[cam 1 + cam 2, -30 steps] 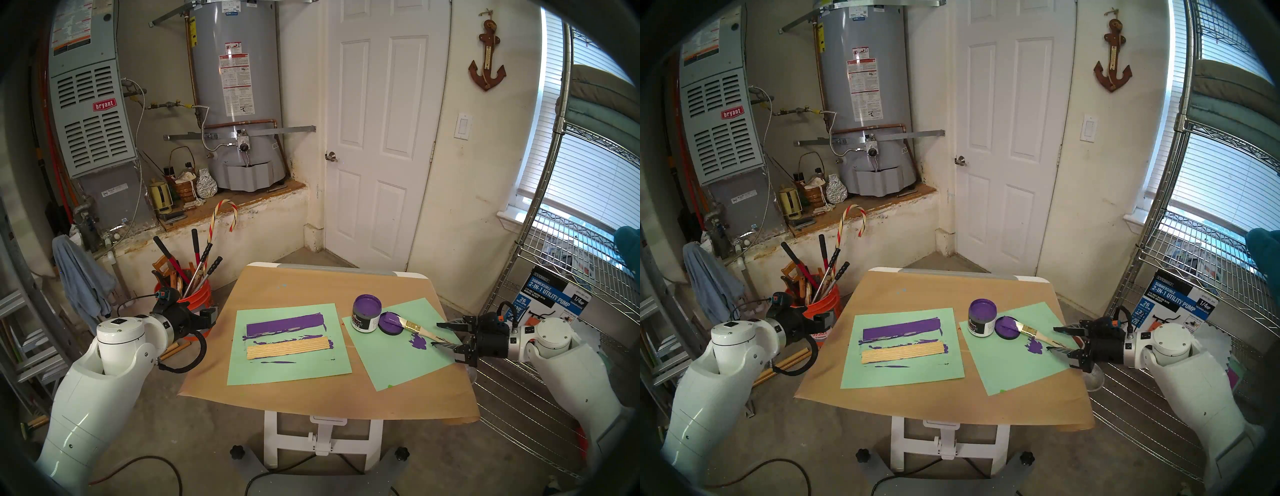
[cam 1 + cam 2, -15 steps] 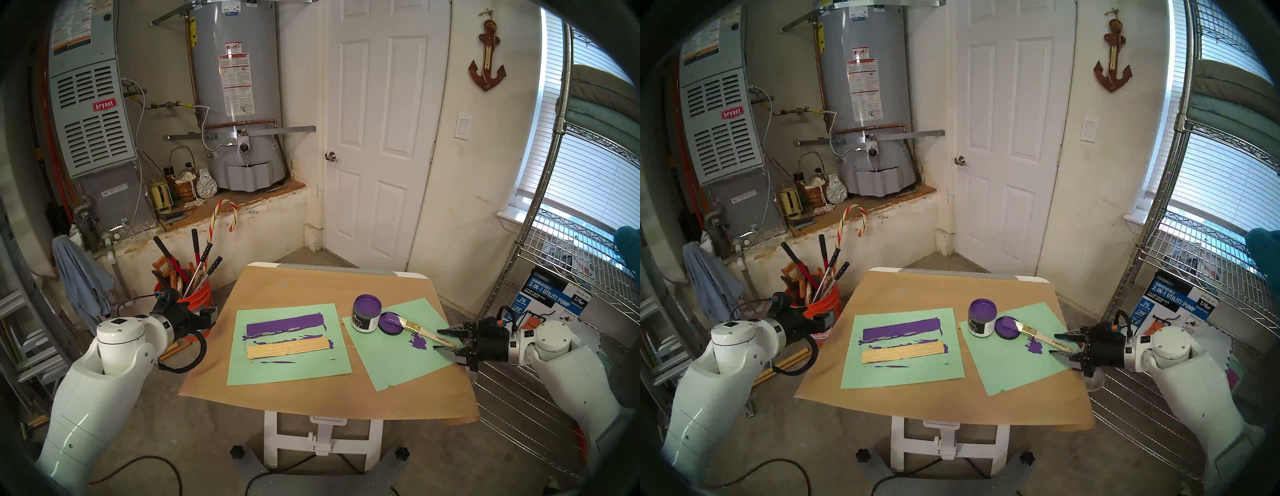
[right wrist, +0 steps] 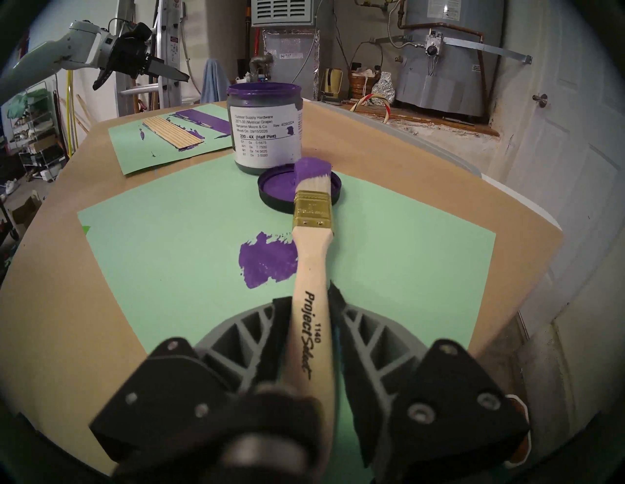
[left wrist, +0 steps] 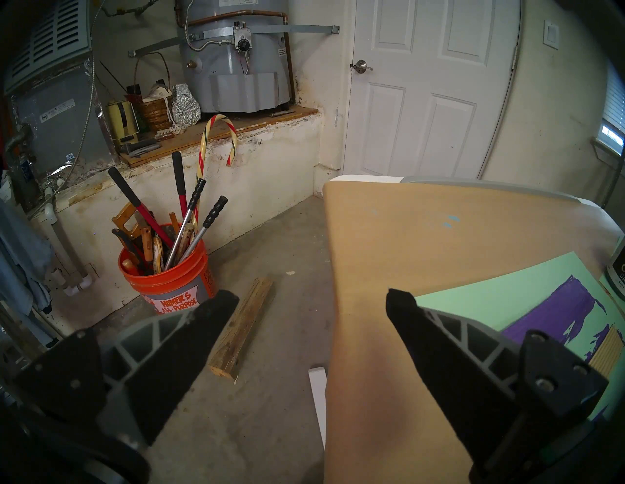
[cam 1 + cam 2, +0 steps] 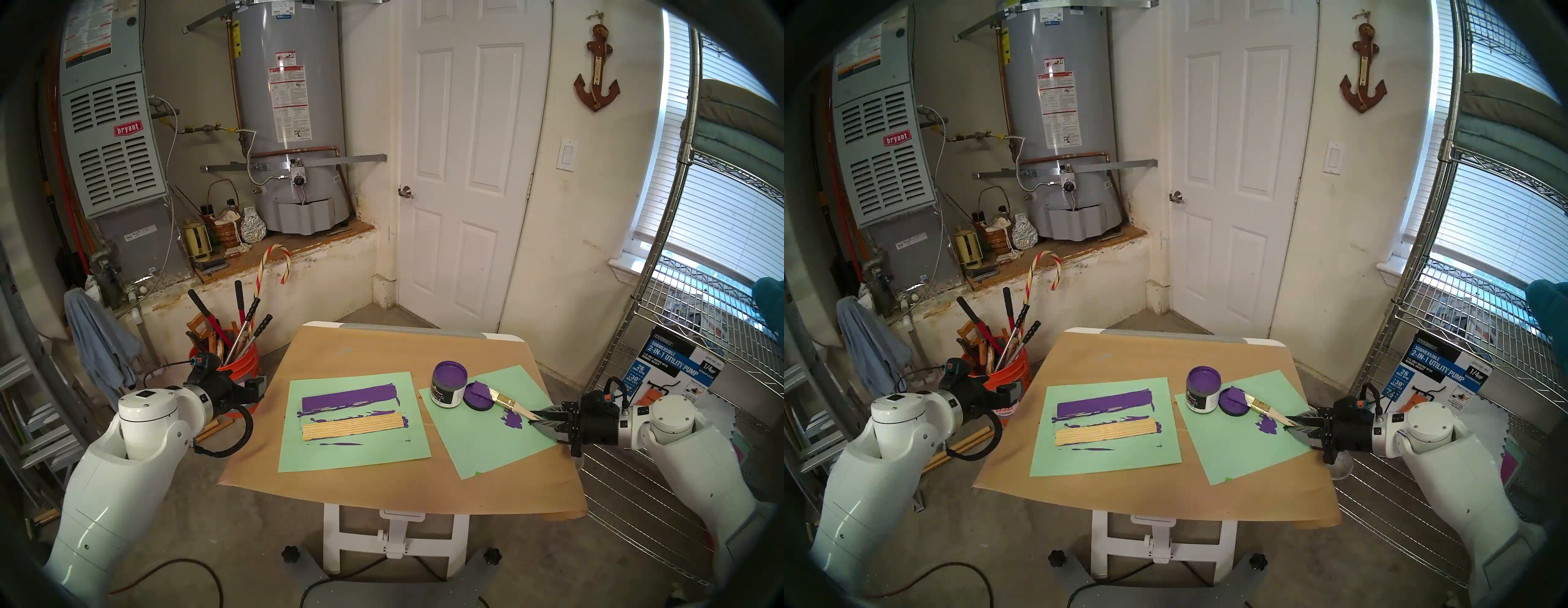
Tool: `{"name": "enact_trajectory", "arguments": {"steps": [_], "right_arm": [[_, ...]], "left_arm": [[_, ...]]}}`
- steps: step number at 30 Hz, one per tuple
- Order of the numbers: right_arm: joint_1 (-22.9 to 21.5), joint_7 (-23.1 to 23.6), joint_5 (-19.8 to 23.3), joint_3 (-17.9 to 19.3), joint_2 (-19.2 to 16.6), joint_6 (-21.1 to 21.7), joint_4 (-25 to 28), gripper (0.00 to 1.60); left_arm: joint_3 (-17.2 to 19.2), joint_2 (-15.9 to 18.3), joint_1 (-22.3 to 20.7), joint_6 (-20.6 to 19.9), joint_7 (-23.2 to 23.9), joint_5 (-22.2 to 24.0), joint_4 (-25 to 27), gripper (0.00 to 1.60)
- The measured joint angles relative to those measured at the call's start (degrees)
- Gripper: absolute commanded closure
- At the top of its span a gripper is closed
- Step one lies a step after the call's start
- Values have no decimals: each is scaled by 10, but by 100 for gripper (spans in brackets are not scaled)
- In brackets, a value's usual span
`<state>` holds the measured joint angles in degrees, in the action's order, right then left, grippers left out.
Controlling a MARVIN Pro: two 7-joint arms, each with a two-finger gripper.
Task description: Pick up brush, dip the brush into paint, and paint the wood
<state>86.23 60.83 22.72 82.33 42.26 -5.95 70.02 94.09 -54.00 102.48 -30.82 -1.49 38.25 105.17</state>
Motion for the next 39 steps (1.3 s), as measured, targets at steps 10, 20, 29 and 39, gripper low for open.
{"name": "enact_trajectory", "arguments": {"steps": [10,20,29,39], "right_arm": [[1,9,-1,6,-3,-4,1,155],[19,30,20,36,-13,-13,9,160],[45,45,35,65,-25,-22,16,160],[73,55,37,88,-37,-29,18,160]], "left_arm": [[0,0,0,0,0,0,0,0],[0,0,0,0,0,0,0,0],[0,0,0,0,0,0,0,0],[0,0,0,0,0,0,0,0]]}}
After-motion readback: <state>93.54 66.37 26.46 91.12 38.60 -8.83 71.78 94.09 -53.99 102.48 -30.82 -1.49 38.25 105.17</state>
